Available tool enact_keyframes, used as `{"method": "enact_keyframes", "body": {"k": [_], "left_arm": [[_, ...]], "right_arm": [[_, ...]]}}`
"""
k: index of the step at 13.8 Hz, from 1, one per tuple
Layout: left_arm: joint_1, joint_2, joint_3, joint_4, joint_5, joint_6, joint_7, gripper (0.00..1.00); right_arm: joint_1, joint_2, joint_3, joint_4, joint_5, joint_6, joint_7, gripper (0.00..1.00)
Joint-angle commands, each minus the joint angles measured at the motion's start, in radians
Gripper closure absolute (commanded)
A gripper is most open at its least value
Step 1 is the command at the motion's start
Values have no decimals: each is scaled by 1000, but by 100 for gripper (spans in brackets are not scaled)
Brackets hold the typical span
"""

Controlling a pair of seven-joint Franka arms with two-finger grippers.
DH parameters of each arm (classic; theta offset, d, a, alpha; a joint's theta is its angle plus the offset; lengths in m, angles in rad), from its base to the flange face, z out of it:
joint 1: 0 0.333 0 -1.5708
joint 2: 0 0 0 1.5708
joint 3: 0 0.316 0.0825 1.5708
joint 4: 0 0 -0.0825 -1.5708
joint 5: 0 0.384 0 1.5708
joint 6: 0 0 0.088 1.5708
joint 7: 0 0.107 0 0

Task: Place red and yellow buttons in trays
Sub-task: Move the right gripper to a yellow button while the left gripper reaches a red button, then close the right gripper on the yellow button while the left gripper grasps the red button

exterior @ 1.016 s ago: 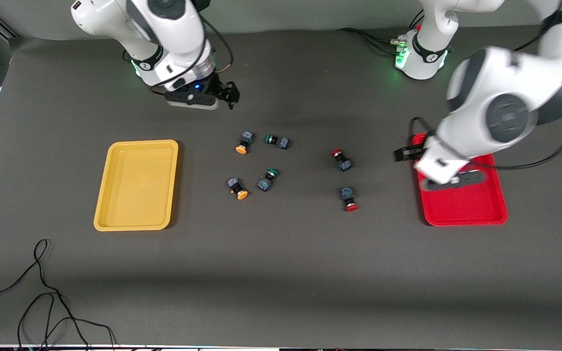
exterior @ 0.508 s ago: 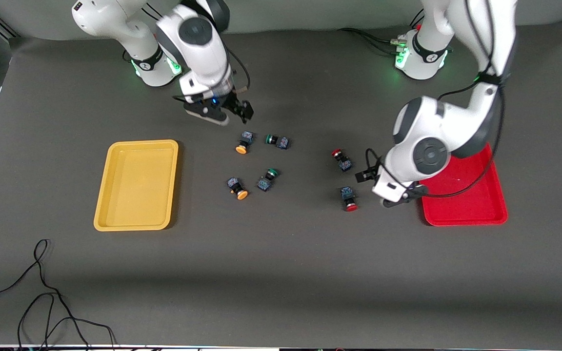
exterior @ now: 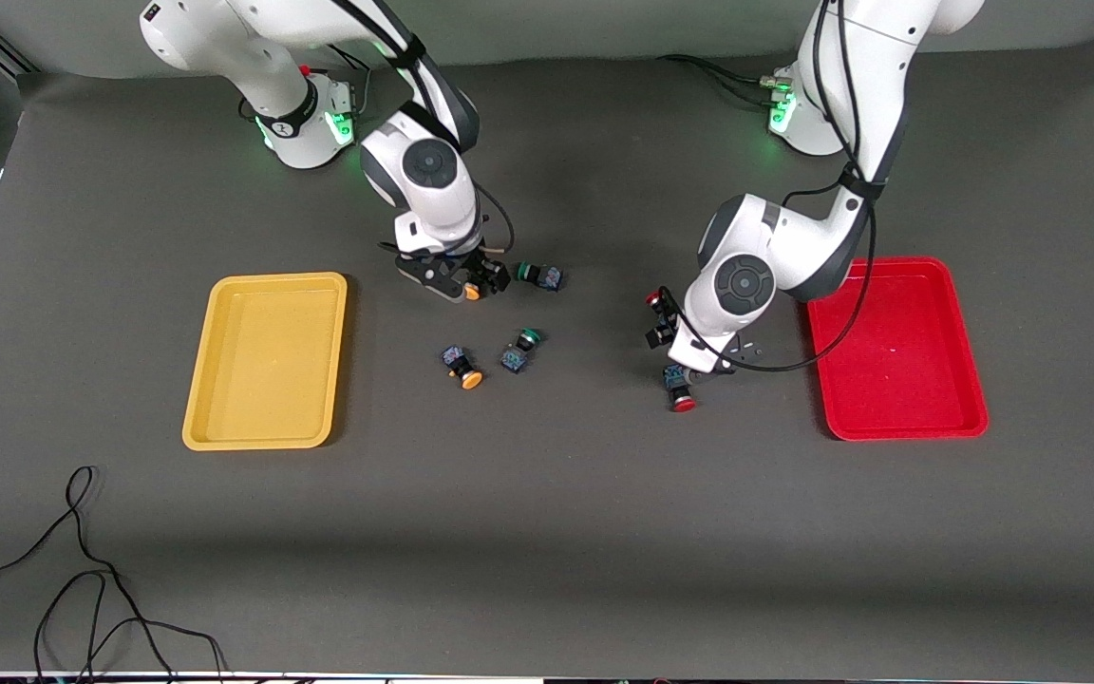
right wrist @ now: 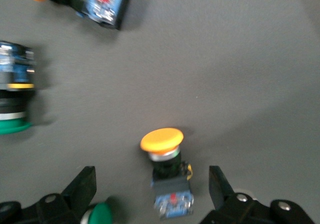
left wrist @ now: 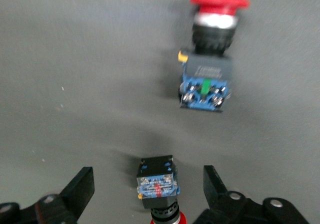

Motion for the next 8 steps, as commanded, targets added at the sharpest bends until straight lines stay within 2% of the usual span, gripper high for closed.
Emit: {"method": "enact_keyframes", "body": {"k": [1,3,4,5,6,7,8], "left_arm": [[-22,-39,-13,-73,-31,50,-31,8],[-25,-38,-23,-106,-32,107,-49,9],[-26,-34,-28,-107,-32,109,-51,16],[-26,-31,-36,-107,-32,111,-60,25],[-26,-28,-40,-107,-32,111,-72,39],[-28,-28,-42,-107,-32,111,-74,57],[-29,-28,-42,-109,-32,111,-75,78]], "right_arm": [[11,32,-5,2,-11,29,30,0],[14,50,-5,2,-23,42,20,1],[15,55,-5,2,-35,49,13,13],[14,56,-5,2,-59,49,8,34],[14,57,-4,2,-76,49,5,53],[14,57,-5,0,-84,48,-7,69],[12,55,-5,2,-84,40,-47,80]]}}
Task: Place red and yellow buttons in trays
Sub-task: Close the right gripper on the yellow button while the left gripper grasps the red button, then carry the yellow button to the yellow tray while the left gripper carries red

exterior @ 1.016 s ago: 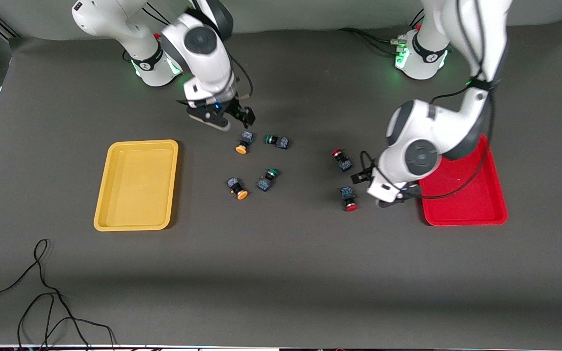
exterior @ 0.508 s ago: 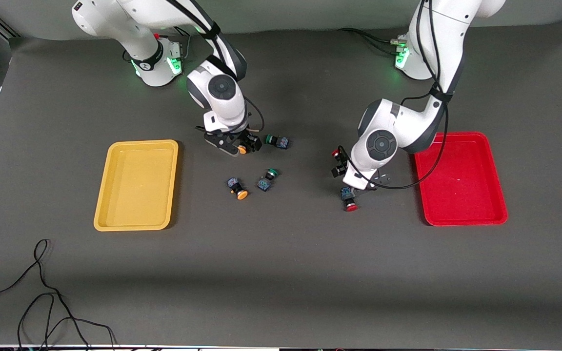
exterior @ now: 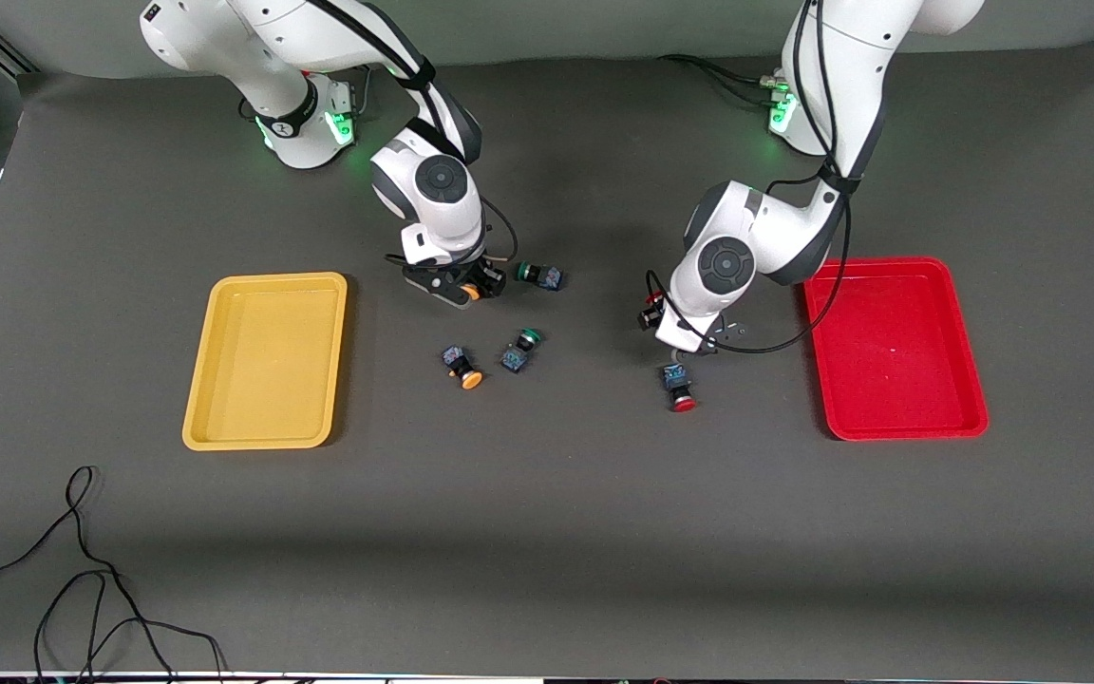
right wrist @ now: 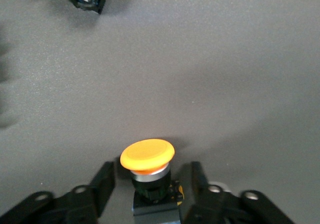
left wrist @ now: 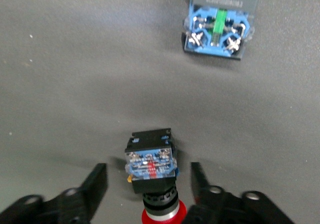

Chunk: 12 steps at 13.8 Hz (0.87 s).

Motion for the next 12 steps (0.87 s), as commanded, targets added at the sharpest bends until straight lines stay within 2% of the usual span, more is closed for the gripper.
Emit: {"method": "enact_keyframes", "body": {"k": [1,2,4,6,9,10,12], "left_arm": [[-22,-28,3,-31,-12,19,-25,94],[-26,-29,3,-31,-12,16,-31,100],[-17,-74,5,-23,-12,-37,-39,100],[18,-152,14,18,3,-209,-13,100],[168,-305,16,64,11,-483,154,100],[243,-363,16,72,14,-565,234,100],[366,-452,16,83,135,-698,344,100]], "right_arm": [[4,-4,-6,1,-25,1,-77,87],[1,-15,-7,4,-25,-22,-97,88],[-3,-64,-9,21,-25,-91,-108,88],[-5,-137,-10,77,-11,-239,-180,88],[-9,-204,-17,218,27,-483,-311,88],[-11,-214,-42,266,55,-539,-365,88],[-11,-234,-98,355,82,-660,-497,88]]}}
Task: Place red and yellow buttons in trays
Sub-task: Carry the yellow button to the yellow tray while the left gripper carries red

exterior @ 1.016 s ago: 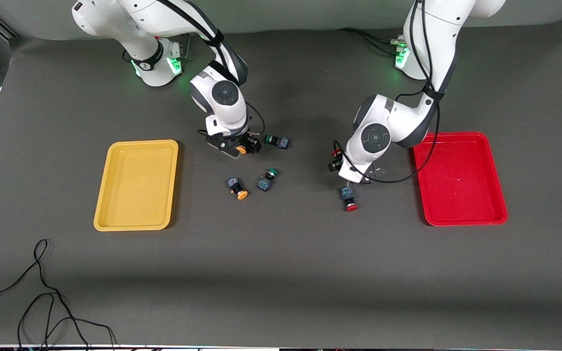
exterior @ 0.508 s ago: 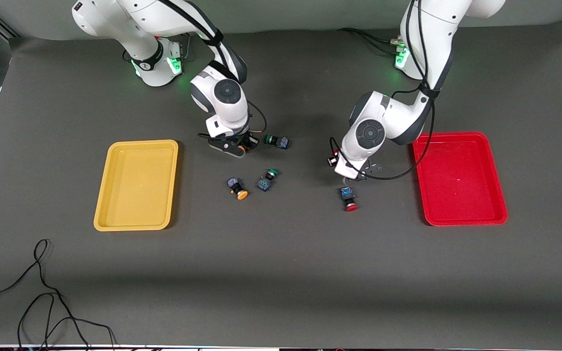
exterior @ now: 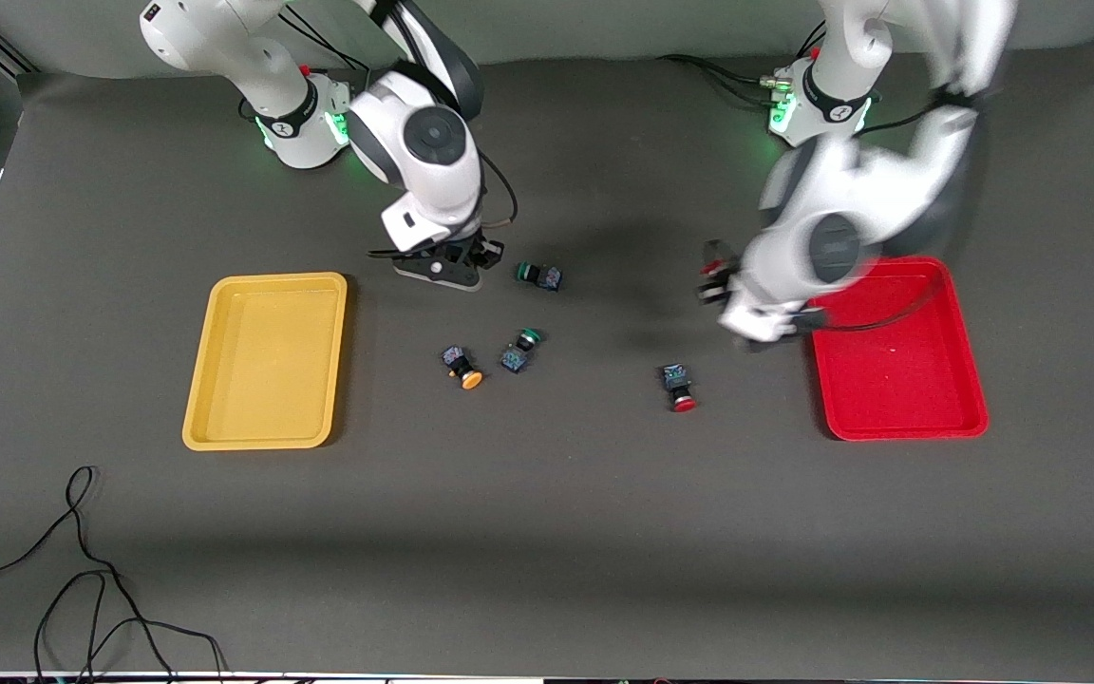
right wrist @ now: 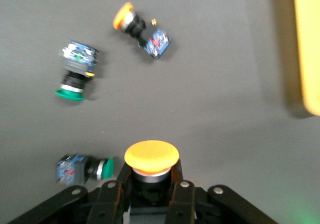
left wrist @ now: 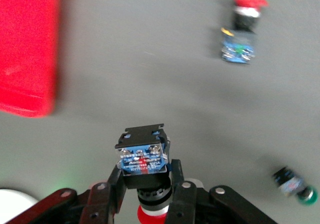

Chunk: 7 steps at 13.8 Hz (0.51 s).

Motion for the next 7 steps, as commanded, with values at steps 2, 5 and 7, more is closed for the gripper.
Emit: {"method": "enact_keyframes", "body": {"k": [2,5,7], "left_arm": [[221,-155,-8,-31,178,-159,253,100],[369,-142,-8,-56,233,-120,427,100],[383,-138,-8,-141,236,-25,425,100]], "right_arm": [[-5,-40,-150,133,41,-203,-328,88],[-2,-92,-331,116,26,-209,-632,88],[-2,-98,-480,105,0,-199,-843,88]]}}
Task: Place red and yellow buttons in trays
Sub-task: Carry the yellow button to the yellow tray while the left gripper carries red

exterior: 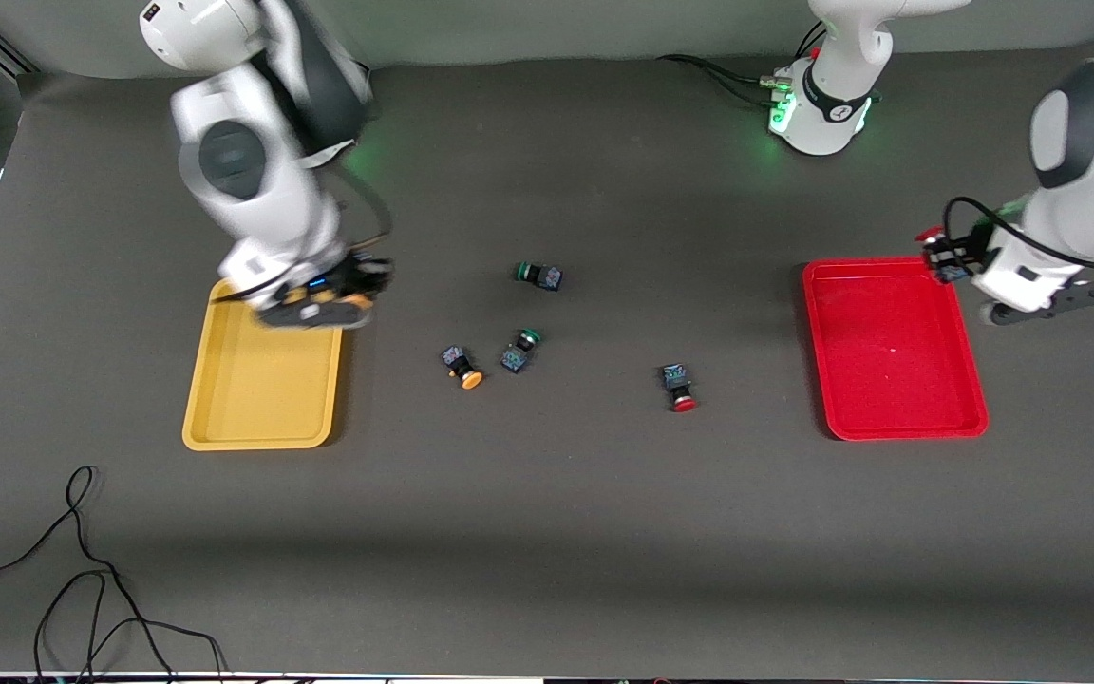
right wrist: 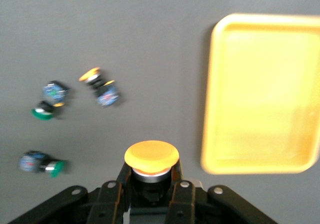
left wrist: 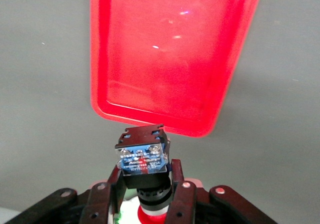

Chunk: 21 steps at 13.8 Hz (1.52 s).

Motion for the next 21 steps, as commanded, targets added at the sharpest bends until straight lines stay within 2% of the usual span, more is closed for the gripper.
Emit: {"method": "enact_keyframes", "body": {"k": [1,2,4,5,7,8,11,12,13,14,15,16,17,18,20,21], "left_arm": [[8,1,-18,-140,17,146,11,100],[10,3,-18,-197,17,221,11,100],[8,48,-18,-253,17,344,6,100],[8,93,-18,-253,14,381,6,100],[7,182,-20,-253,0,475,-21,100],[3,214,-20,-262,0,518,-32,100],[-1,263,-20,-267,0,581,-35,100],[-1,273,-20,-267,0,583,-37,87],[-1,276,-21,-265,-1,583,-50,57],[-1,273,-23,-264,0,575,-81,7],[-4,260,-28,-256,0,554,-110,0],[-19,242,-29,-245,0,522,-145,0],[-44,228,-31,-210,0,468,-174,0],[-73,219,-31,-166,-1,396,-202,0],[-145,231,-31,-27,-15,246,-260,0],[-183,254,-31,44,-68,195,-287,1]], "right_arm": [[9,-18,-188,-23,-21,13,-289,88],[9,-18,-251,-47,-21,39,-372,88],[7,-12,-365,-154,-13,187,-507,88],[5,-4,-402,-230,-7,310,-565,88],[-20,51,-412,-357,14,537,-583,88],[-33,126,-410,-374,68,612,-603,88],[-34,293,-407,-368,368,636,-840,88],[-33,331,-404,-366,446,639,-894,88],[-33,359,-401,-360,488,639,-931,88],[-36,379,-401,-352,499,639,-951,88],[-36,388,-399,-348,501,639,-951,87],[-36,390,-399,-348,502,636,-951,74],[-36,390,-399,-342,502,632,-945,33],[-37,390,-399,-325,502,615,-937,1],[-34,375,-404,-285,507,554,-931,0],[-34,363,-409,-250,504,497,-911,0]]}}
